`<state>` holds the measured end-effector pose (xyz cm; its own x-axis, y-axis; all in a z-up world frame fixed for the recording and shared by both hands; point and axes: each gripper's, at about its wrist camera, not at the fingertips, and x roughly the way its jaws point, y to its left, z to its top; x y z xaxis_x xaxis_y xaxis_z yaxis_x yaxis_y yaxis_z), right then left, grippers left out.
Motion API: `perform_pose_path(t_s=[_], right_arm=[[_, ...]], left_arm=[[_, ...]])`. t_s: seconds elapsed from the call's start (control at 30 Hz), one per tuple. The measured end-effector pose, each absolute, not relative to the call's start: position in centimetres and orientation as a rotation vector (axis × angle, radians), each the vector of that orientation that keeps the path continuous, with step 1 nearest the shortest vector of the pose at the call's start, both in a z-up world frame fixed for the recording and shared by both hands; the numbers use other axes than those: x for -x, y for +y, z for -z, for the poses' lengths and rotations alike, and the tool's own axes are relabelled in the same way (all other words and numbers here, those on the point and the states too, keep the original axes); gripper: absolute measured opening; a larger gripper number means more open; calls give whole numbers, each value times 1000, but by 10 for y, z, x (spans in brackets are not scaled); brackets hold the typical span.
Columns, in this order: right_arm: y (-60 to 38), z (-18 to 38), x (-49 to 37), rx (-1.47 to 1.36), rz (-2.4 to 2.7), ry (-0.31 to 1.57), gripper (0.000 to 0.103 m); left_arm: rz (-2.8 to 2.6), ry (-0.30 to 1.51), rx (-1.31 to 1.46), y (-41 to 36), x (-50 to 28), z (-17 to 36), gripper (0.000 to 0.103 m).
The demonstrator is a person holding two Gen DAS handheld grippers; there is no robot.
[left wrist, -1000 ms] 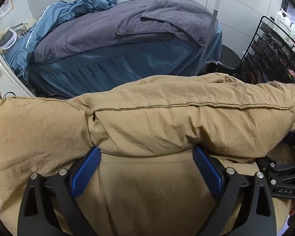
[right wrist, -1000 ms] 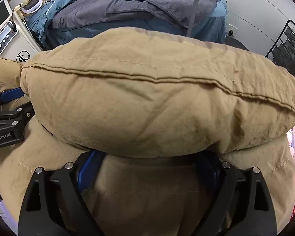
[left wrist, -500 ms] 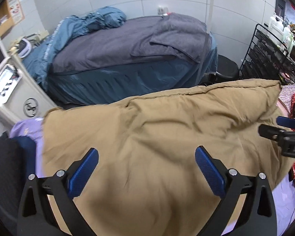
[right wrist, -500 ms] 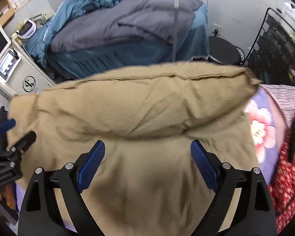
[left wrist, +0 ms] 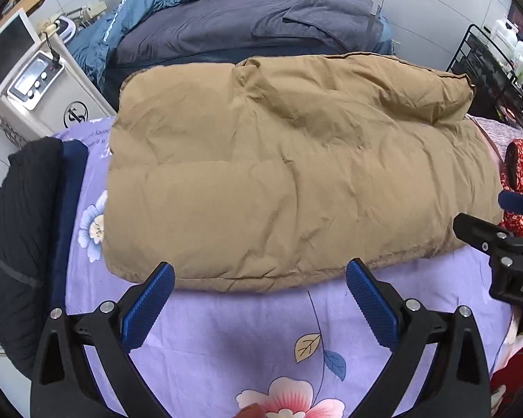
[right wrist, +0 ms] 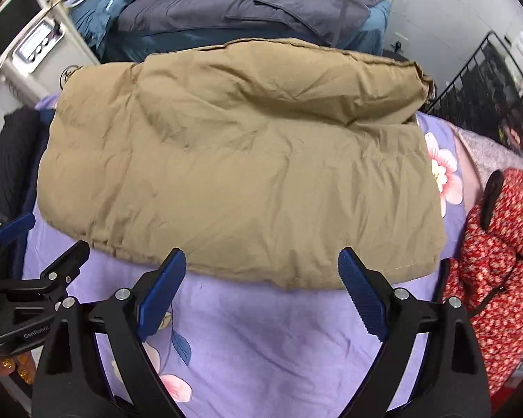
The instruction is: Fold large clothes
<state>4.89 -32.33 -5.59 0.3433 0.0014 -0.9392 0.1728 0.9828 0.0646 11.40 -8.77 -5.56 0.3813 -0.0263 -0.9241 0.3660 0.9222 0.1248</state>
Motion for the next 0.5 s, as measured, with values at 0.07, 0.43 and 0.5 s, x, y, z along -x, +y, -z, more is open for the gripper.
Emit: perform_pose_path(t_s=[0.07, 0.43, 0.5], right_arm=[[-322, 51, -48, -146, 121, 1217, 88], [-319, 34, -45, -149, 144, 1200, 88], [-318, 35, -44, -154, 143, 1201, 88]], left_arm=[[253, 1144, -351, -88, -111, 50, 97], [246, 1174, -308, -84, -113, 39, 97], [246, 1179, -295, -83, -113, 39, 97]])
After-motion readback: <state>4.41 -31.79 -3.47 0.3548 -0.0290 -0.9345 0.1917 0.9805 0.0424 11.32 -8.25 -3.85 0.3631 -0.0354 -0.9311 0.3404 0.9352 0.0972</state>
